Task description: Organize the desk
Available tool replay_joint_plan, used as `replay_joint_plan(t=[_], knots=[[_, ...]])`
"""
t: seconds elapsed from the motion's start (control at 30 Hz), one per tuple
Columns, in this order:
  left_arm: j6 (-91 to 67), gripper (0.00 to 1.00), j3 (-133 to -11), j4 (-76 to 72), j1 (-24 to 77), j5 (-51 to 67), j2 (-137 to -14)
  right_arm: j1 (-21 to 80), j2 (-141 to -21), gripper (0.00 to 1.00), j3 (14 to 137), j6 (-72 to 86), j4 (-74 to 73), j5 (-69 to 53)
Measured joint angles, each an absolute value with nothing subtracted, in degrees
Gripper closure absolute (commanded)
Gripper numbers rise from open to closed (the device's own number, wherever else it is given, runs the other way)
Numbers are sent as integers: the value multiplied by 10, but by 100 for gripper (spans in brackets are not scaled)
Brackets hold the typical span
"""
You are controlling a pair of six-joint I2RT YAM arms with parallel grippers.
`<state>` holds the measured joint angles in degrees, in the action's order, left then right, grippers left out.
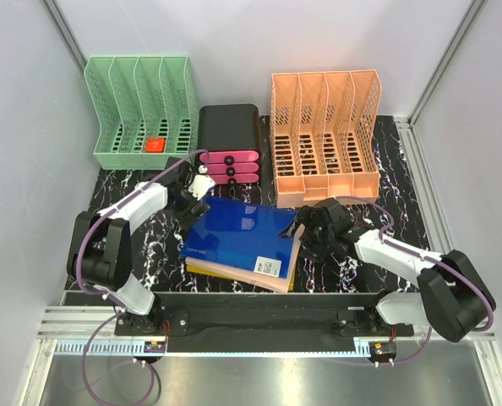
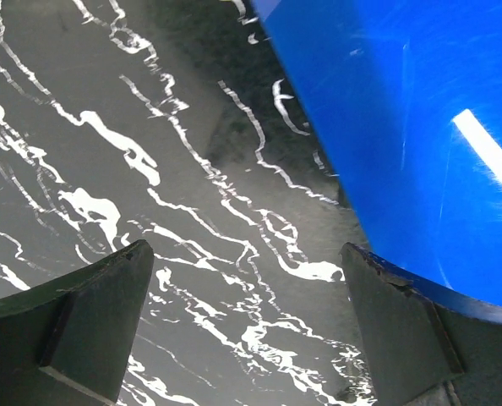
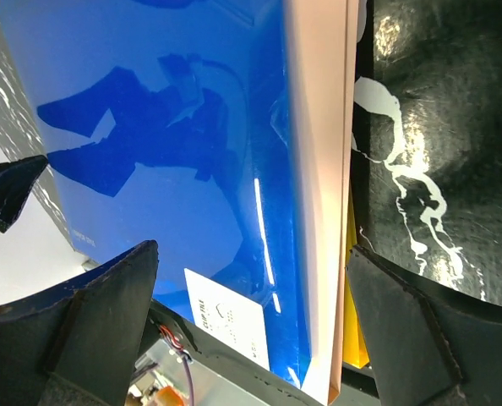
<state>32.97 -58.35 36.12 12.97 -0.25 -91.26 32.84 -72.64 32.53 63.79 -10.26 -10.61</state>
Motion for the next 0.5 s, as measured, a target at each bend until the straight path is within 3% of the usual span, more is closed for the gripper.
replay_joint_plan(t=[0.5], knots=[[323,1,-553,349,142,-17,-912,326,-748,0,307,638,-71,-142]])
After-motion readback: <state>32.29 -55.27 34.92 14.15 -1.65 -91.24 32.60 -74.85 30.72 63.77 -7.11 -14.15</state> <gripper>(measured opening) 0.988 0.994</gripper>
